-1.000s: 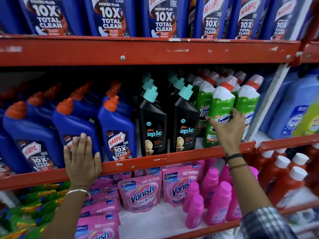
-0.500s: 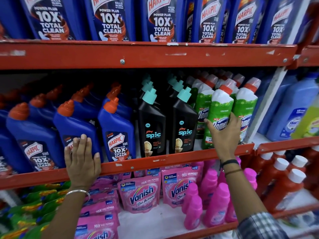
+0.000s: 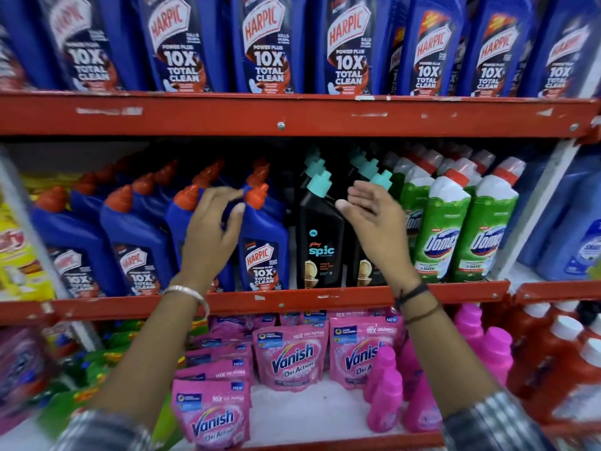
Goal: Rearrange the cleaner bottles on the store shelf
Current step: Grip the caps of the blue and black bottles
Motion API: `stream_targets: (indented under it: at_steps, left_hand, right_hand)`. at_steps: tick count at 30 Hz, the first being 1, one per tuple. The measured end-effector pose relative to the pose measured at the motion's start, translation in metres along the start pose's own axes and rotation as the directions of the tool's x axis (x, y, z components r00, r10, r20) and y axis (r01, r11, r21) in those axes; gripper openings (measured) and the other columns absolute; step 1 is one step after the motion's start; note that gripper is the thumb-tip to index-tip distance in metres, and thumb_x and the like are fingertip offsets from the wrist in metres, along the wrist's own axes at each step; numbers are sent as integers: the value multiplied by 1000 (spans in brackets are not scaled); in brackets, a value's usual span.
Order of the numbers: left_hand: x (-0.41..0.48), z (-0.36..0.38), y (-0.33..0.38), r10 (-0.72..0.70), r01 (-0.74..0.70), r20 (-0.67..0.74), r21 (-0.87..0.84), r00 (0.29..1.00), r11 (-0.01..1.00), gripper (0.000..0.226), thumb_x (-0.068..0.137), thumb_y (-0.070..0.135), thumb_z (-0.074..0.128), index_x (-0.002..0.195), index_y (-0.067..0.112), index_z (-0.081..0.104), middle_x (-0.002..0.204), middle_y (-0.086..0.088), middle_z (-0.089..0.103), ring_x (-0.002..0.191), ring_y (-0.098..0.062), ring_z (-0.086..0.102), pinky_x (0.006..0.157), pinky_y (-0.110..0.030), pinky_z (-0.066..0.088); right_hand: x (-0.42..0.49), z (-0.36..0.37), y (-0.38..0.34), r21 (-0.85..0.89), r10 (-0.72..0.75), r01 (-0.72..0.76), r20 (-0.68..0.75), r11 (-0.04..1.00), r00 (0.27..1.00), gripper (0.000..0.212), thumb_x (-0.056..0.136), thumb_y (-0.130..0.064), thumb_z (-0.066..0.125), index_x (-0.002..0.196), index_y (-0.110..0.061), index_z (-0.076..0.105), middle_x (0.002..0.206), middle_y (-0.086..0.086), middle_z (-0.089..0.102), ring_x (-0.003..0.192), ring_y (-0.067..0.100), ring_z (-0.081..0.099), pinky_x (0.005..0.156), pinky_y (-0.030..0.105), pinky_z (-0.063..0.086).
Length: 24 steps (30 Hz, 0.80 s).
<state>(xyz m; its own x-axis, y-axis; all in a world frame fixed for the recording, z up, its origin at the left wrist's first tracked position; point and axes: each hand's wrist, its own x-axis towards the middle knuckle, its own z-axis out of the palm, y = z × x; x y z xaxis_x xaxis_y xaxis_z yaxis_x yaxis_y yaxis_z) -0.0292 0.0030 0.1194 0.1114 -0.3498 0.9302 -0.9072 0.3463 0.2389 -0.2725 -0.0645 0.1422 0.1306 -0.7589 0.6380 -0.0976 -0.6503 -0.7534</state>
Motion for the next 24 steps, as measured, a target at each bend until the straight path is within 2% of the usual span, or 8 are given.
stream_targets:
  at_steps: [2, 4, 7, 10, 14, 17, 21, 24]
  left_hand:
    - [19, 3, 6, -100, 102, 53, -50, 994, 993, 28, 92, 16, 63, 117, 3, 59, 113, -8, 57, 104, -6, 50, 92, -3, 32]
    - [30, 8, 6, -234, 251, 159, -99, 959, 963, 35, 86, 22, 70, 117, 8, 60, 110, -3, 60, 101, -6, 54, 85, -1, 34]
    - [35, 11, 5, -332, 357, 256, -58, 908, 932, 34, 82, 26, 75, 110, 9, 64, 103, 1, 64, 98, -10, 58, 79, -3, 37]
    - [36, 10, 8, -356, 377, 269, -28, 895, 926, 38, 83, 28, 74, 113, 7, 63, 108, -2, 65, 104, -11, 56, 86, -13, 39]
    - [38, 6, 13, -353, 374, 292, -16, 889, 927, 36, 86, 24, 71, 115, 5, 63, 109, -5, 66, 102, -11, 55, 82, -8, 34]
    - [39, 4, 16, -341, 358, 306, 1, 889, 934, 37, 87, 23, 70, 118, 4, 63, 112, -9, 67, 108, -17, 58, 84, -10, 34]
    - [41, 1, 19, -332, 352, 322, -4, 887, 936, 35, 87, 21, 70, 116, 3, 64, 108, -8, 69, 97, -9, 56, 81, -11, 36]
    - [41, 2, 18, -339, 359, 324, -4, 883, 933, 31, 86, 22, 71, 112, 5, 66, 97, -2, 69, 91, -9, 59, 70, -1, 37]
  right_hand:
    - [7, 17, -7, -59, 72, -66, 103, 996, 992, 61, 85, -25, 71, 135, -4, 43, 131, 12, 57, 118, 19, 55, 98, 25, 45]
    - [14, 29, -10, -84, 126, -115, 133, 990, 983, 67, 84, -28, 71, 137, -2, 39, 133, 12, 55, 121, 20, 53, 99, 27, 44]
    - [24, 39, -8, -67, 140, -134, 105, 989, 984, 55, 86, -29, 68, 130, -3, 48, 118, 4, 61, 109, 16, 58, 89, 24, 47]
    - [32, 44, -3, -45, 164, -160, 88, 986, 983, 40, 88, -33, 65, 117, -6, 60, 106, 8, 69, 99, 20, 65, 84, 31, 51]
    - [39, 45, -2, 26, 263, -266, 82, 964, 961, 48, 85, -39, 67, 118, -3, 61, 109, 10, 69, 104, 20, 64, 98, 35, 50]
    - [42, 47, -1, -27, 267, -266, 57, 963, 962, 48, 84, -41, 67, 115, -5, 63, 106, 9, 70, 102, 20, 65, 97, 40, 50]
    - [42, 49, -10, -63, 277, -275, 28, 960, 961, 43, 89, -35, 63, 117, -3, 60, 98, 3, 65, 98, 18, 60, 97, 38, 48]
    - [44, 49, -7, -67, 272, -271, 12, 960, 962, 35, 89, -34, 64, 109, -6, 65, 93, 0, 63, 97, 18, 60, 97, 39, 48]
